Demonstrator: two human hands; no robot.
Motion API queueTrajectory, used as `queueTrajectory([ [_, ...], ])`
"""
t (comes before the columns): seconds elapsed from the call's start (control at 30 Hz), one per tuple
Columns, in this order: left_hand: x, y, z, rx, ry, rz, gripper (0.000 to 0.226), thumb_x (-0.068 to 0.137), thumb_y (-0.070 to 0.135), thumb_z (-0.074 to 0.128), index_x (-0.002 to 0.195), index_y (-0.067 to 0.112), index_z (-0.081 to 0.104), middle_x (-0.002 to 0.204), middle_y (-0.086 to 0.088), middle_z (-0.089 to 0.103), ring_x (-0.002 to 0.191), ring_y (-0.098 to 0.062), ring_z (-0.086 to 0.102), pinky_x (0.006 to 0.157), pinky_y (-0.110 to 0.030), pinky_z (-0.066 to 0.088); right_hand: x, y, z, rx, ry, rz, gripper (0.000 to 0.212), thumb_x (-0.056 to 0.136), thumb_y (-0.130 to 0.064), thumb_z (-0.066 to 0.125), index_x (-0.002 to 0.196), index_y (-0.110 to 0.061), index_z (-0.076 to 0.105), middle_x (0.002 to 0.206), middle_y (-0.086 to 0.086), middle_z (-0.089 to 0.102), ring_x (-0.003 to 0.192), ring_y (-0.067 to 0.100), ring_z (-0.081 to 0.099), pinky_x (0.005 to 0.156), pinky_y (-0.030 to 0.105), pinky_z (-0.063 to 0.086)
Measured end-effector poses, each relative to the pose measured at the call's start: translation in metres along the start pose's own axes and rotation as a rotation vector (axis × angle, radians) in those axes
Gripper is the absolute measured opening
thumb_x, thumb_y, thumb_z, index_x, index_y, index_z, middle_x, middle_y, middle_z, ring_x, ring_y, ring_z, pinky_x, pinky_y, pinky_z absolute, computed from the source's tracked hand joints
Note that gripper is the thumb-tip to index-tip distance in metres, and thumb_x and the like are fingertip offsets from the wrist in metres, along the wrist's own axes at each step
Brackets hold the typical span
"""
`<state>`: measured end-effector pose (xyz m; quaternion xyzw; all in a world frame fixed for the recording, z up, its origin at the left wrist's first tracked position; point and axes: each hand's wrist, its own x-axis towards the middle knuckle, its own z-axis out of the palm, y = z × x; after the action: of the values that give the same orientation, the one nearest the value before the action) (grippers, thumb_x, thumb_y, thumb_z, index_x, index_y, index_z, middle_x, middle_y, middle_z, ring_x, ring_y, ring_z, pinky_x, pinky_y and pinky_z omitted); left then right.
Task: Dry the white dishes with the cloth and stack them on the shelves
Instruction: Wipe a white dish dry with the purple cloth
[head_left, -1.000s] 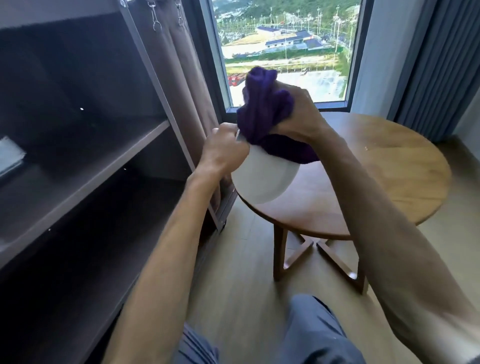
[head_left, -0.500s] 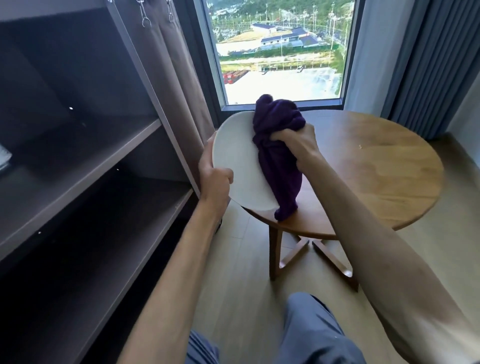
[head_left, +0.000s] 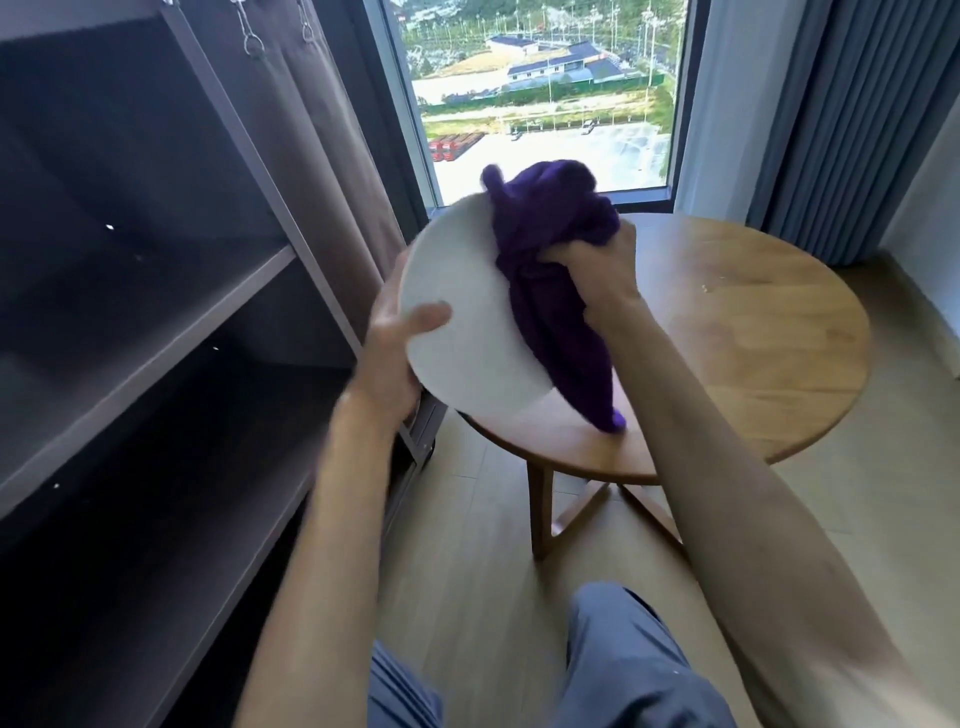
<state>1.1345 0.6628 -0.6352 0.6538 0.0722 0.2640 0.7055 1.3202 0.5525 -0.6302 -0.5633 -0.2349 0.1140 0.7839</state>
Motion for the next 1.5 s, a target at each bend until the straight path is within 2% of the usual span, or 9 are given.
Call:
queueTrajectory([
  [0.1, -0.011, -0.031, 0.026, -0.129, 0.477, -0.01, 0.065, 0.067, 0.008, 0.063, 0.132, 0.007, 0.06, 0.116, -0.018, 0.071, 0.107, -0.041, 0.068, 0.08, -0.048, 0.059, -0.006, 0.019, 0.004, 0.189, 0.19, 0.234, 0.036, 0.046, -0.004, 0.077, 0.08, -0.012, 0.07, 0.075, -0.003, 0.07, 0.068, 0.016, 0.065, 0.056, 0.024, 0.053],
  [0.23, -0.012, -0.045, 0.036, -0.096, 0.659, 0.097, 0.061, 0.072, 0.003, 0.06, 0.13, 0.021, 0.055, 0.126, -0.014, 0.067, 0.11, -0.028, 0.069, 0.086, -0.044, 0.061, -0.016, 0.046, 0.005, 0.382, 0.347, 0.492, 0.033, 0.058, -0.004, 0.08, 0.089, -0.012, 0.07, 0.086, 0.003, 0.075, 0.077, 0.023, 0.071, 0.06, 0.028, 0.056],
  [0.4, -0.013, -0.06, 0.075, 0.303, 0.568, 0.177, 0.055, 0.087, -0.008, 0.056, 0.117, 0.037, 0.055, 0.108, 0.028, 0.064, 0.102, 0.003, 0.064, 0.078, -0.017, 0.058, -0.026, 0.063, 0.015, 0.641, 0.354, 0.621, 0.03, 0.072, -0.009, 0.08, 0.101, -0.01, 0.071, 0.092, 0.007, 0.077, 0.079, 0.026, 0.075, 0.061, 0.032, 0.06],
  [0.57, 0.008, -0.009, 0.046, 0.756, 0.418, 0.356, 0.029, 0.083, 0.01, 0.053, 0.102, 0.017, 0.074, 0.086, -0.001, 0.072, 0.081, -0.014, 0.068, 0.048, -0.015, 0.042, -0.011, 0.059, -0.007, 0.589, 0.312, 0.319, 0.042, 0.074, 0.005, 0.073, 0.115, 0.005, 0.068, 0.101, 0.013, 0.073, 0.086, 0.026, 0.071, 0.077, 0.037, 0.06],
  [0.73, 0.041, 0.035, 0.037, 1.074, 0.157, 0.147, 0.019, 0.069, 0.016, 0.05, 0.065, 0.002, 0.063, 0.065, -0.019, 0.061, 0.067, -0.038, 0.061, 0.052, -0.035, 0.042, 0.012, 0.041, -0.025, 0.304, 0.127, 0.087, 0.042, 0.056, 0.0, 0.08, 0.097, 0.0, 0.07, 0.092, 0.009, 0.072, 0.085, 0.023, 0.068, 0.076, 0.037, 0.058],
  [0.97, 0.022, -0.011, 0.04, 0.201, 0.045, 0.153, 0.073, 0.073, 0.019, 0.071, 0.143, 0.023, 0.052, 0.132, -0.008, 0.063, 0.123, -0.029, 0.061, 0.095, -0.043, 0.056, 0.016, 0.026, -0.023, 0.485, 0.242, 0.244, 0.041, 0.053, -0.012, 0.079, 0.094, -0.009, 0.075, 0.087, 0.006, 0.077, 0.079, 0.024, 0.074, 0.067, 0.035, 0.059],
  [1.23, 0.01, -0.045, 0.068, 0.099, 0.163, 0.12, 0.074, 0.073, 0.027, 0.068, 0.144, 0.012, 0.051, 0.13, -0.019, 0.063, 0.12, -0.04, 0.061, 0.09, -0.043, 0.058, 0.006, 0.02, -0.007, 0.119, 0.312, 0.106, 0.074, 0.089, -0.069, 0.044, 0.152, -0.029, 0.039, 0.139, -0.004, 0.059, 0.125, 0.016, 0.055, 0.111, 0.042, 0.041],
  [1.4, 0.016, -0.04, 0.087, 0.272, 0.15, 0.19, 0.058, 0.103, 0.051, 0.04, 0.143, 0.01, 0.049, 0.123, -0.004, 0.065, 0.112, -0.01, 0.064, 0.089, -0.022, 0.053, -0.01, 0.003, 0.017, 0.08, 0.136, -0.067, 0.066, 0.093, -0.064, 0.033, 0.138, -0.02, 0.054, 0.129, -0.002, 0.065, 0.12, 0.014, 0.059, 0.108, 0.041, 0.045],
  [1.5, 0.027, -0.038, 0.086, 0.125, 0.234, 0.131, 0.051, 0.102, 0.056, 0.035, 0.137, 0.025, 0.055, 0.131, 0.0, 0.066, 0.123, -0.014, 0.061, 0.106, -0.04, 0.05, -0.026, 0.001, 0.026, 0.032, -0.08, -0.268, 0.032, 0.099, -0.04, 0.049, 0.118, -0.019, 0.064, 0.106, -0.001, 0.072, 0.102, 0.017, 0.068, 0.092, 0.038, 0.055],
])
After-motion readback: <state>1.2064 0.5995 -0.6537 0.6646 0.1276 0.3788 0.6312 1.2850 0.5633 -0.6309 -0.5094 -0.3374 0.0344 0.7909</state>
